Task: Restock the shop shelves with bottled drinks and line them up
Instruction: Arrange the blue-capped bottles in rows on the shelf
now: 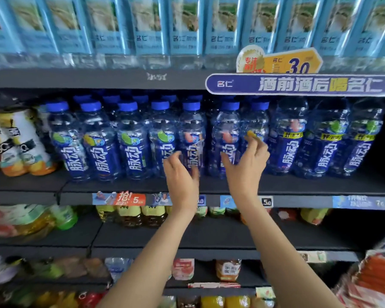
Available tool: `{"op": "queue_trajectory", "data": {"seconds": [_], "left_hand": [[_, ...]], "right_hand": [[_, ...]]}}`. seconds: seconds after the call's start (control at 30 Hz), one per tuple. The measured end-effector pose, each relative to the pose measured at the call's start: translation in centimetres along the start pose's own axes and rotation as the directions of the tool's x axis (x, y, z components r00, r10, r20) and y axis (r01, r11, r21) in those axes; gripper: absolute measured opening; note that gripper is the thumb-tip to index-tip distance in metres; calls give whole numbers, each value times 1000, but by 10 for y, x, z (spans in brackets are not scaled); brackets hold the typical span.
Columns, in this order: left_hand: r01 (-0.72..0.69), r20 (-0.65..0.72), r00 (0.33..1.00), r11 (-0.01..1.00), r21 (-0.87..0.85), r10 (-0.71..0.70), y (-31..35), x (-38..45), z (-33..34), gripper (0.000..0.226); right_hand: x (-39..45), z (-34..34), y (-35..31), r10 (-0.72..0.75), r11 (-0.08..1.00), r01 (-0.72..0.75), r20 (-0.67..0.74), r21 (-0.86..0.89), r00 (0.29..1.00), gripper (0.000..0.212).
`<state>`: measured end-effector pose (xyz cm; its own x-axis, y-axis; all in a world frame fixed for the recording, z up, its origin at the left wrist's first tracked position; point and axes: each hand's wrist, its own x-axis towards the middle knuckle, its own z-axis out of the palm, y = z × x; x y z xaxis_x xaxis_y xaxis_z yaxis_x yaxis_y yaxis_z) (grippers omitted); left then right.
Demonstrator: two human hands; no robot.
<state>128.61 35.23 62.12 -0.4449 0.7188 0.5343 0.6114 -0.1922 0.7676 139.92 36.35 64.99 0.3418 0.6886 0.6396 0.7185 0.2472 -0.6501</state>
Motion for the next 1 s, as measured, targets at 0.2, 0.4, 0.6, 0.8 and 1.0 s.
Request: {"op": "queue_trajectory", "data": {"seconds": [0.2, 0.4, 0.6, 0.8, 1.0], "left_hand": [[-39, 303, 952, 999, 18, 32, -20, 19, -15, 52], [-79, 430, 896, 993, -91, 111, -37, 29, -17, 61], [-148, 477, 862, 985, -91, 173, -41, 29, -20, 65], [-21, 46, 999, 999, -42, 23, -48, 23, -38, 39], [92, 32, 995, 995, 49, -94, -42, 29, -38, 41]], "right_hand": [[-11, 40, -37, 2, 1000, 3, 290, -18, 957, 64], [-5, 55, -47, 105, 981, -45, 318, -189, 942, 60], [-4, 56, -42, 95, 979, -35, 299, -201, 950, 62], [-11, 62, -43, 103, 957, -25, 255, -291, 962, 69], [-15, 66, -44, 132, 941, -45, 240, -335, 962, 61]]}}
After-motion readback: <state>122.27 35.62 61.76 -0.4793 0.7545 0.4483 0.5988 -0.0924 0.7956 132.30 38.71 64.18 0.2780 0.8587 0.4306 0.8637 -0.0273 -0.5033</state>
